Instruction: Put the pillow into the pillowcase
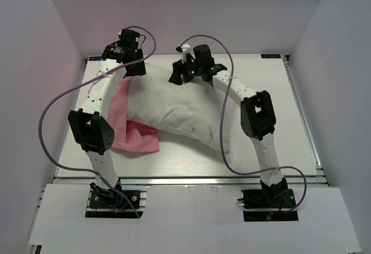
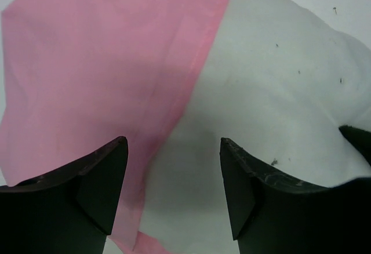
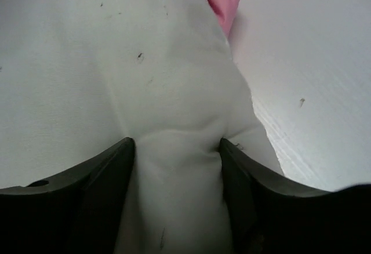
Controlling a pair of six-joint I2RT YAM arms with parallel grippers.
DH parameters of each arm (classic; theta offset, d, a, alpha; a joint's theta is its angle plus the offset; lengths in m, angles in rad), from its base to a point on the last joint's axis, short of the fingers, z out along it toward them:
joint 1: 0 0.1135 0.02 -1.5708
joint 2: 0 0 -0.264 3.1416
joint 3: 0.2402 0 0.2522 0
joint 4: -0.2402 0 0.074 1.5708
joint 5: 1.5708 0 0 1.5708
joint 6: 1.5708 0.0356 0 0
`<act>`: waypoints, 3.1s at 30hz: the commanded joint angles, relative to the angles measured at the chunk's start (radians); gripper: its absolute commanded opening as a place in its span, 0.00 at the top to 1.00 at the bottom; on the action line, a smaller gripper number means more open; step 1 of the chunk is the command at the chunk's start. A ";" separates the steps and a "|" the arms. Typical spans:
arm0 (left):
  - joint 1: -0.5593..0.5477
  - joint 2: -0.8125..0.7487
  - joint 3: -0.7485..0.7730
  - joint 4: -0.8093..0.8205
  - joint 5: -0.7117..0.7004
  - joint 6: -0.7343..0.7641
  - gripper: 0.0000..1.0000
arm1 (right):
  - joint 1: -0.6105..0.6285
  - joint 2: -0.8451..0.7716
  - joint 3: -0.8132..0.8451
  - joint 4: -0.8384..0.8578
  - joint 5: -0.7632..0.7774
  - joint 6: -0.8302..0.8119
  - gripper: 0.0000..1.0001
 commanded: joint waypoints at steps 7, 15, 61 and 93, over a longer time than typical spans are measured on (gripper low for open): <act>-0.003 0.042 0.001 0.047 -0.101 0.064 0.28 | 0.030 -0.243 -0.406 0.141 -0.075 -0.014 0.48; -0.003 0.056 -0.033 0.065 -0.028 0.060 0.32 | 0.033 -0.248 -0.389 0.141 -0.073 0.040 0.51; -0.055 -0.064 -0.055 0.048 -0.057 0.083 1.00 | 0.065 -0.210 -0.304 0.095 -0.101 0.046 0.77; -0.196 -0.345 -0.578 1.141 0.681 -0.807 1.00 | 0.012 -0.613 -0.390 0.499 -0.184 0.440 1.00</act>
